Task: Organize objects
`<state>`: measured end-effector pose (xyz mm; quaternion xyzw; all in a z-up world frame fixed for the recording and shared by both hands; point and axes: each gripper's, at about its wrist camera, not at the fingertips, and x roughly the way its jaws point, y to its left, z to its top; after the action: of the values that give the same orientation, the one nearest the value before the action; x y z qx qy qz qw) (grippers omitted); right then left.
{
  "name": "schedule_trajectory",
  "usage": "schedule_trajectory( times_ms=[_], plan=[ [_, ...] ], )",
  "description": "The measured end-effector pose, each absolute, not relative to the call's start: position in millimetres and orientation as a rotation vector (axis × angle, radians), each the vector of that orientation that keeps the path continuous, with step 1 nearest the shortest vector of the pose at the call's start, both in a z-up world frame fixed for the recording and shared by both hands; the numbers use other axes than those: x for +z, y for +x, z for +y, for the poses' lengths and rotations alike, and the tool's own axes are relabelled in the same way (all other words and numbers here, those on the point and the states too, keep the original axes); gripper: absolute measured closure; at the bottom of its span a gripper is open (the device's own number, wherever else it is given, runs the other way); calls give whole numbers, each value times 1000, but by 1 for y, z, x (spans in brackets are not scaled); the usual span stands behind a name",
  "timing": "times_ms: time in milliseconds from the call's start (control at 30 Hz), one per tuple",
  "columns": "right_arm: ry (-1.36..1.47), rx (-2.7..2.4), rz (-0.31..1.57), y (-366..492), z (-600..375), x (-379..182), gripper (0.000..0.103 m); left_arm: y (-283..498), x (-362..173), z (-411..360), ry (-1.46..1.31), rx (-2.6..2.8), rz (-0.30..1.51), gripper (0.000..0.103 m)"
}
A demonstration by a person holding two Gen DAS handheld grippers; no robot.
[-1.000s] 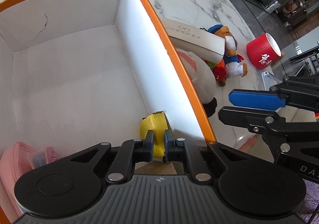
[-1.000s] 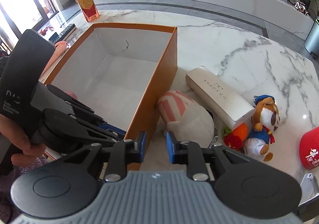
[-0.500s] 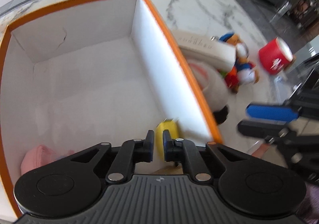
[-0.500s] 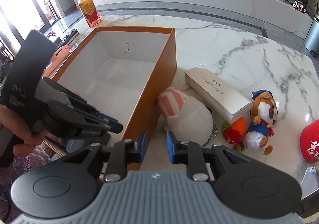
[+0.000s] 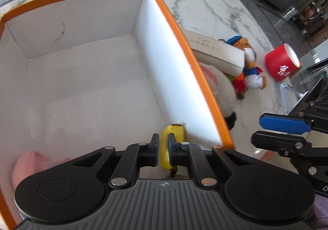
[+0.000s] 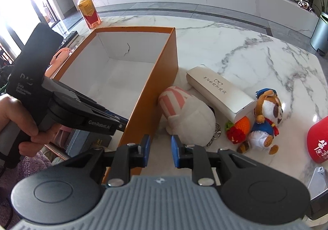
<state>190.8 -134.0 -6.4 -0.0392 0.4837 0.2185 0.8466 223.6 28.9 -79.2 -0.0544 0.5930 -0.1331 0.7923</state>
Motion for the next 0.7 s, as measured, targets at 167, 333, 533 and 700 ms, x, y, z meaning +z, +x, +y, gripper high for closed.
schedule_trajectory(
  times_ms=[167, 333, 533, 700],
  plan=[
    [-92, 473, 1010, 189, -129, -4, 78, 221, -83, 38, -114, -265, 1281, 100],
    [-99, 464, 1016, 190, -129, -6, 78, 224, -66, 40, -207, -336, 1208, 99],
    [-106, 458, 1009, 189, -129, -3, 78, 228, -79, 25, -184, -366, 1244, 99],
    [-112, 459, 1014, 189, -127, -4, 77, 224, -77, 27, -130, -342, 1236, 97]
  ],
)
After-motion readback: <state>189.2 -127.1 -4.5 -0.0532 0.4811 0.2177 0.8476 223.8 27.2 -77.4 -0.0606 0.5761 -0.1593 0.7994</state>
